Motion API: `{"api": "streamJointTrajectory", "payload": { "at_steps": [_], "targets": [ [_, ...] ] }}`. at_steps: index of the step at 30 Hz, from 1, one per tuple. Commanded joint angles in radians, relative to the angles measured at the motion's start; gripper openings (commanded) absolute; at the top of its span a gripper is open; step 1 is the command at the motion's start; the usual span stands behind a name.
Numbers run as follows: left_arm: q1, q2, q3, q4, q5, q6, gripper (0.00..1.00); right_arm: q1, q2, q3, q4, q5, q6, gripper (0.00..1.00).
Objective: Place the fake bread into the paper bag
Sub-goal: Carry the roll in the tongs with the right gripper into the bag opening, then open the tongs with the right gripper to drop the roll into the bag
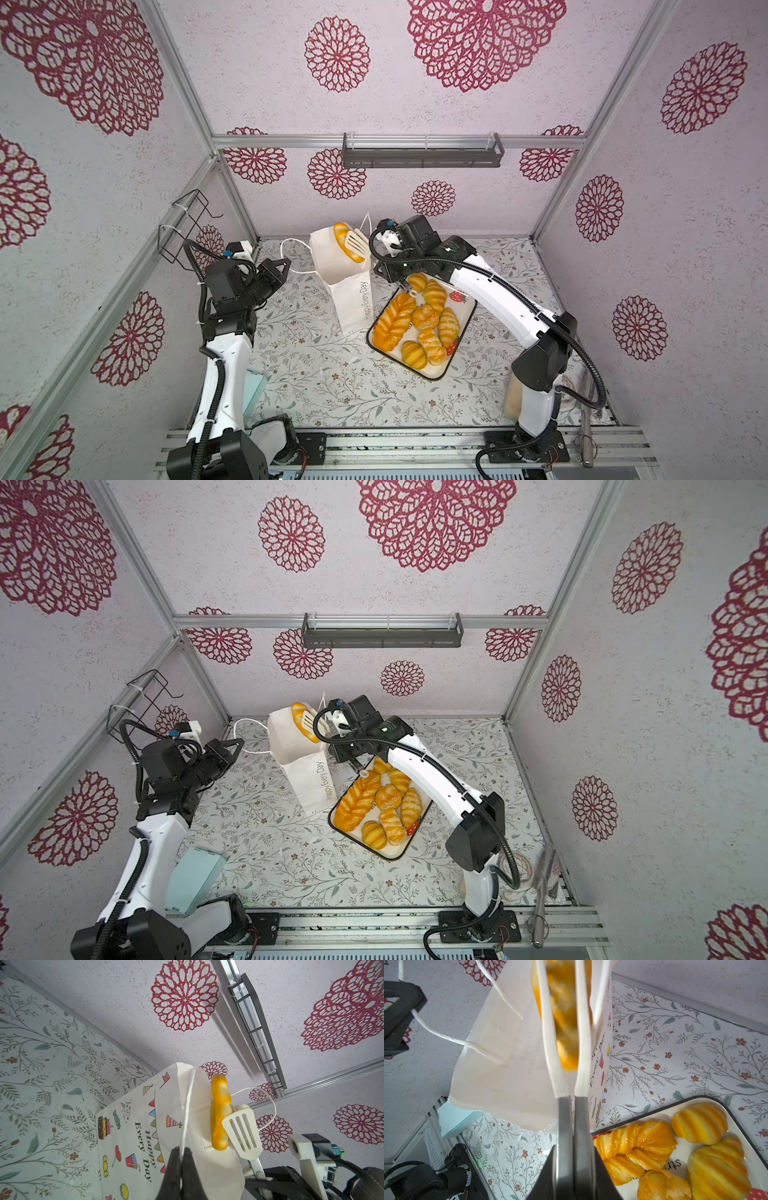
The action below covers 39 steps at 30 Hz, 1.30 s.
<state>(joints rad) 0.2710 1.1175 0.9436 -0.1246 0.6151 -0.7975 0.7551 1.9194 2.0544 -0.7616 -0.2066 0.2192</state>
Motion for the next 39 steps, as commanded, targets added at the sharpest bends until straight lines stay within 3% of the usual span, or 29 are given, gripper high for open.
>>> {"api": "streamJointTrajectory", "payload": {
  "at_steps": [1,8,25,39],
  "targets": [
    [-0.014,0.003,0.015,0.022,0.008,0.011,0.0,0.002,-0.01,0.074,0.021,-0.028,-0.014,0.19],
    [-0.028,0.007,0.016,0.02,0.006,0.012,0.0,0.024,-0.014,0.075,-0.005,-0.001,-0.011,0.22],
    [-0.052,0.02,0.013,0.046,0.009,-0.003,0.0,0.024,0.03,0.185,-0.065,0.003,-0.039,0.47],
    [-0.059,0.026,0.016,0.051,0.011,-0.006,0.01,0.027,0.053,0.229,-0.099,-0.004,-0.048,0.5]
  ]
}}
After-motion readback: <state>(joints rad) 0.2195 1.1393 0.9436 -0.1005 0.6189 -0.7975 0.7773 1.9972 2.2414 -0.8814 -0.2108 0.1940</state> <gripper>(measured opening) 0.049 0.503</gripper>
